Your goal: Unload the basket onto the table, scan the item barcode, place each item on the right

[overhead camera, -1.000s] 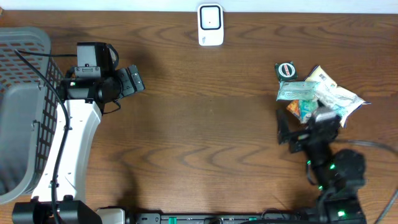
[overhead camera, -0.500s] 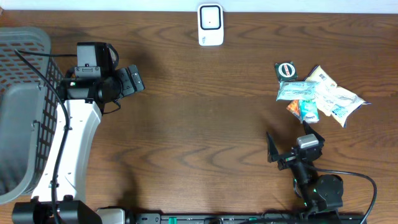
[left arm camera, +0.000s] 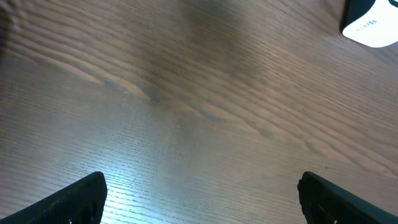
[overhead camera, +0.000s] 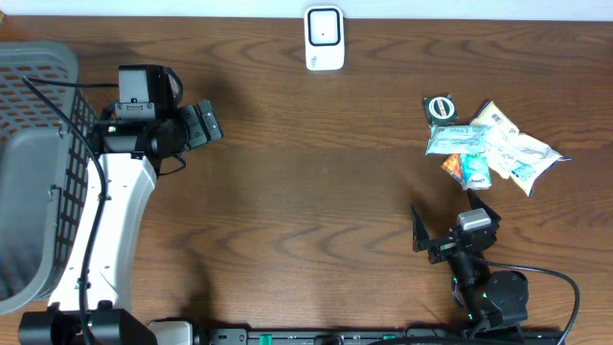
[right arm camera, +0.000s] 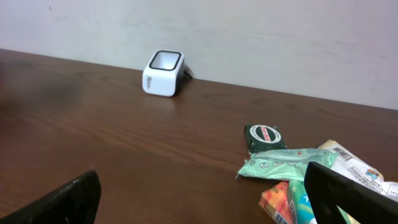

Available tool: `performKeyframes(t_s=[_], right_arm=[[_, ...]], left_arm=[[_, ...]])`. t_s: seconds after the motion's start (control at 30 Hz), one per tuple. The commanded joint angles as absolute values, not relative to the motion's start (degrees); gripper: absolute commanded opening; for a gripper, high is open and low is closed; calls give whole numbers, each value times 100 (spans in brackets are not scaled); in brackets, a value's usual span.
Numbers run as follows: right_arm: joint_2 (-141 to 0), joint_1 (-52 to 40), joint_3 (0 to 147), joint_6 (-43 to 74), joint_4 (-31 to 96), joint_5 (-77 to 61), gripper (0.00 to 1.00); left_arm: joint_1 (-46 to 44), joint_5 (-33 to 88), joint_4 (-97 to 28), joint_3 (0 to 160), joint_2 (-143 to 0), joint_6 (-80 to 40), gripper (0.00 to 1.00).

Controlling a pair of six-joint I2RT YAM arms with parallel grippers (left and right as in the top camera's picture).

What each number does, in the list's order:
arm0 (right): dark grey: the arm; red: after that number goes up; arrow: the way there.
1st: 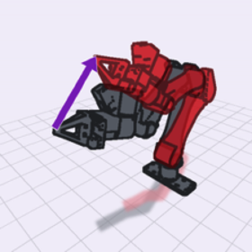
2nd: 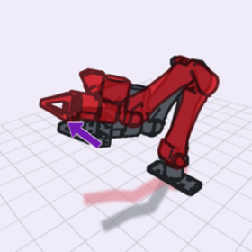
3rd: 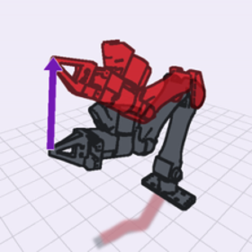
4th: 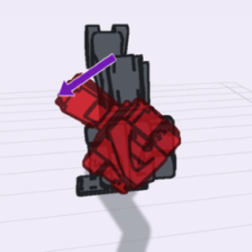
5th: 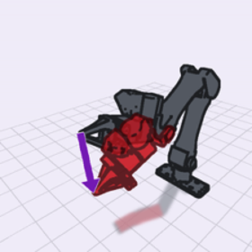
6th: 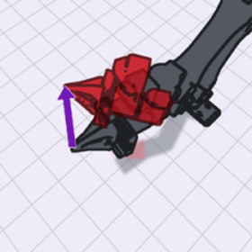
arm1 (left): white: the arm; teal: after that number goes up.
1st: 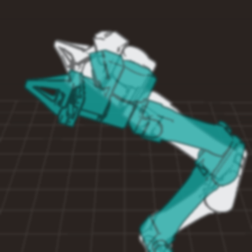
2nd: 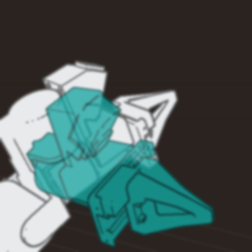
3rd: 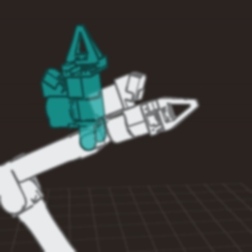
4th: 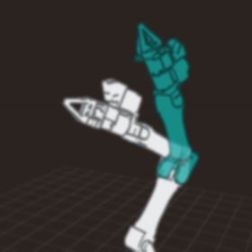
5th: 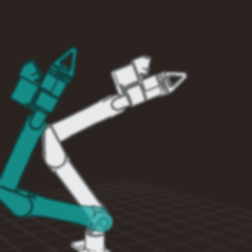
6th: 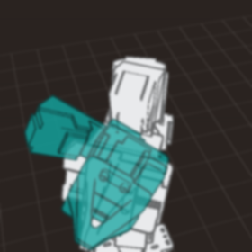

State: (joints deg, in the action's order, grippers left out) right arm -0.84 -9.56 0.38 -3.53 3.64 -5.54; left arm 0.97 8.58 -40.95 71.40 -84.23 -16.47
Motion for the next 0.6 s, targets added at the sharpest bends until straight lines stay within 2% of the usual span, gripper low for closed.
performKeyframes(t_s=[0.0,0.57], right_arm=[[-36,-1013,32,-285,392,-502,99],[-36,-1013,32,-285,395,-502,99]], left_arm=[[110,764,-4112,7144,-8447,-1594,98],[110,764,-4112,7070,-8407,-1594,98]])
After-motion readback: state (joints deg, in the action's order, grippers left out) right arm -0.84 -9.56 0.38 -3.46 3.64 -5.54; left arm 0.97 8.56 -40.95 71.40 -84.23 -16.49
